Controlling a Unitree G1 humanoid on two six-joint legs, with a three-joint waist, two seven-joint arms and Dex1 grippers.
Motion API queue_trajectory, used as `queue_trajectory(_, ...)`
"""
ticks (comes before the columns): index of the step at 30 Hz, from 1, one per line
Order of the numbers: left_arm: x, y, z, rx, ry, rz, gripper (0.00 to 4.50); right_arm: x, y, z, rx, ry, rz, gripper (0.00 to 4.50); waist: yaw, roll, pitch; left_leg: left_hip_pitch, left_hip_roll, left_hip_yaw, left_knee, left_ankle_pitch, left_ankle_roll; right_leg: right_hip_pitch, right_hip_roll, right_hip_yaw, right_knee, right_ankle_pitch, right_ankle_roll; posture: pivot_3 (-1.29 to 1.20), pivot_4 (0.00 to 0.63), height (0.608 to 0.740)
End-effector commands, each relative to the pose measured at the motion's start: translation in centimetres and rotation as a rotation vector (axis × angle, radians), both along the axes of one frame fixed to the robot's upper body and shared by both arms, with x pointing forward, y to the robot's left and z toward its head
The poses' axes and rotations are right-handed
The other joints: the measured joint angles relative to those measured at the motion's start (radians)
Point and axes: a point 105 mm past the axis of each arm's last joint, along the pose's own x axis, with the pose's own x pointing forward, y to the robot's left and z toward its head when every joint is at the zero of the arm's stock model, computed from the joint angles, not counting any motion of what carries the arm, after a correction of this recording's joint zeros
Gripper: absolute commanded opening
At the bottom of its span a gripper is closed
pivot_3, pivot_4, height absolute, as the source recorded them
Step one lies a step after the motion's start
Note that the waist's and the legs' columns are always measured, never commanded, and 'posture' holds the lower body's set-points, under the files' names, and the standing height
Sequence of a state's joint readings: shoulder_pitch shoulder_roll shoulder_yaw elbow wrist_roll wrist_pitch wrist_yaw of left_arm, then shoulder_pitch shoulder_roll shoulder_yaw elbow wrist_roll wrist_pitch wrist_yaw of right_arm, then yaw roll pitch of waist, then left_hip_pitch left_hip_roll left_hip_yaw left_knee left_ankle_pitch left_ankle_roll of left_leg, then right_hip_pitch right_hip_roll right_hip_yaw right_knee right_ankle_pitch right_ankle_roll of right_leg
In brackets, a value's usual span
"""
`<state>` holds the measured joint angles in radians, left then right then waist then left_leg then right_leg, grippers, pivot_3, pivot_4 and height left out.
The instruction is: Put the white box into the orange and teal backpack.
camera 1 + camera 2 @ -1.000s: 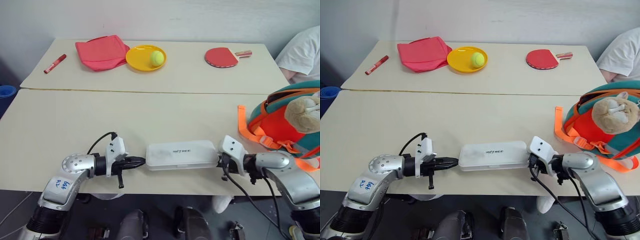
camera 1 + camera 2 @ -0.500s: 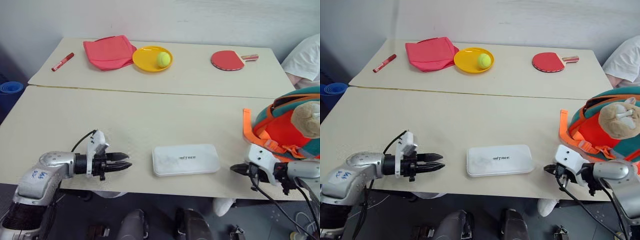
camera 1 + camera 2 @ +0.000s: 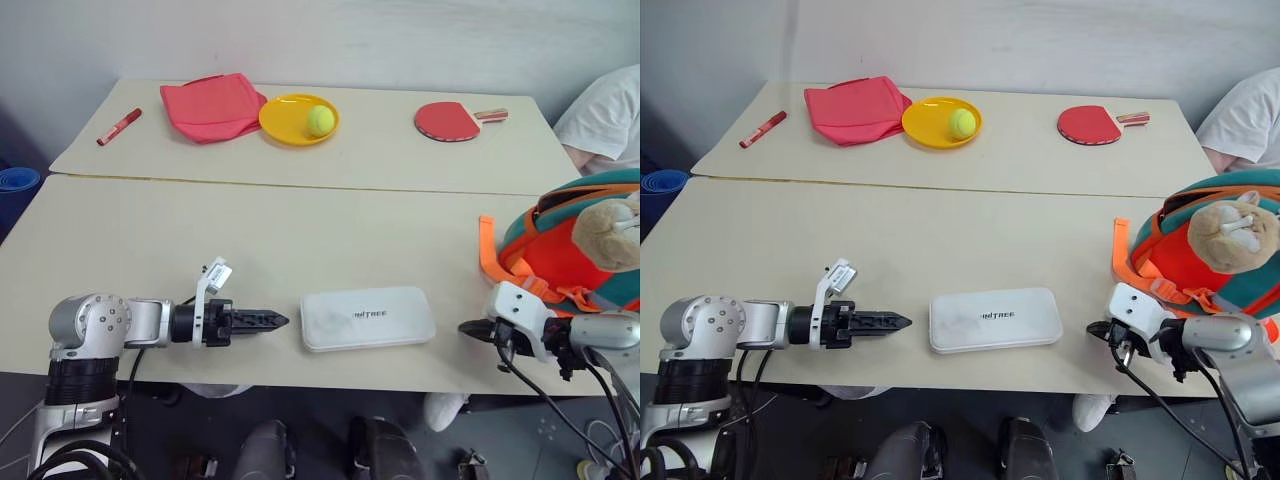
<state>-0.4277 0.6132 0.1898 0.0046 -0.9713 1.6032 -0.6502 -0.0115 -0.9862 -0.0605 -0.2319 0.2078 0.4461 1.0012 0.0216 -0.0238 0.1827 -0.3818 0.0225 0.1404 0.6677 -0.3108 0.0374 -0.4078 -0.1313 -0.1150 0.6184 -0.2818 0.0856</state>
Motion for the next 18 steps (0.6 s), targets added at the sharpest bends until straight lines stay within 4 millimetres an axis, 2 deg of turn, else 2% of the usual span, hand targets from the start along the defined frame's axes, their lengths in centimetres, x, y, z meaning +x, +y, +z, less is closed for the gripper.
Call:
queue_trajectory(1, -0.9, -0.8, -1.5, 0.036, 0.106, -0.049, 4.48, 0.5, 0.2, -1.2, -0.026, 0.021, -0.051, 0.00, -0.001, -0.001, -0.001, 0.003, 0.000, 0.001, -0.001, -0.001, -0.002, 0.002, 0.000, 0.001, 0.000, 0.000, 0.000, 0.00, 0.150, 0.740)
queue_trajectory(5, 0.1, -1.9, -1.2, -0.017, 0.147, -0.035, 4.48, 1.0, 0.9, -1.2, -0.042, 0.020, -0.024, 0.00, -0.001, -0.001, -0.001, 0.012, 0.001, 0.000, -0.003, -0.004, -0.006, 0.011, 0.000, 0.002, -0.002, -0.001, -0.002, 0.00, 0.150, 0.740)
queue_trajectory(8, 0.3, -2.8, -1.1, 0.000, 0.143, -0.051, 4.48, 1.4, 1.9, -0.9, -0.030, 0.015, 0.003, 0.00, -0.001, -0.001, -0.001, 0.012, 0.001, 0.000, -0.003, -0.004, -0.007, 0.011, 0.000, 0.002, -0.002, -0.001, -0.002, 0.00, 0.150, 0.740)
queue_trajectory(12, 0.1, -4.1, -1.9, 0.026, 0.158, -0.061, 4.48, 1.6, 4.5, 0.1, 0.016, 0.014, 0.076, 0.00, -0.004, 0.000, -0.001, 0.012, 0.002, 0.000, -0.003, -0.004, -0.007, 0.010, 0.000, 0.001, -0.002, -0.001, -0.002, 0.00, 0.150, 0.740)
queue_trajectory(18, 0.5, -5.4, -2.2, -0.017, 0.193, -0.031, 4.48, 1.3, 6.1, 0.2, -0.001, 0.025, 0.132, 0.00, 0.002, 0.000, -0.001, 0.011, 0.001, 0.000, -0.003, -0.005, -0.008, 0.010, 0.001, 0.001, -0.002, -0.002, -0.003, 0.00, 0.150, 0.740)
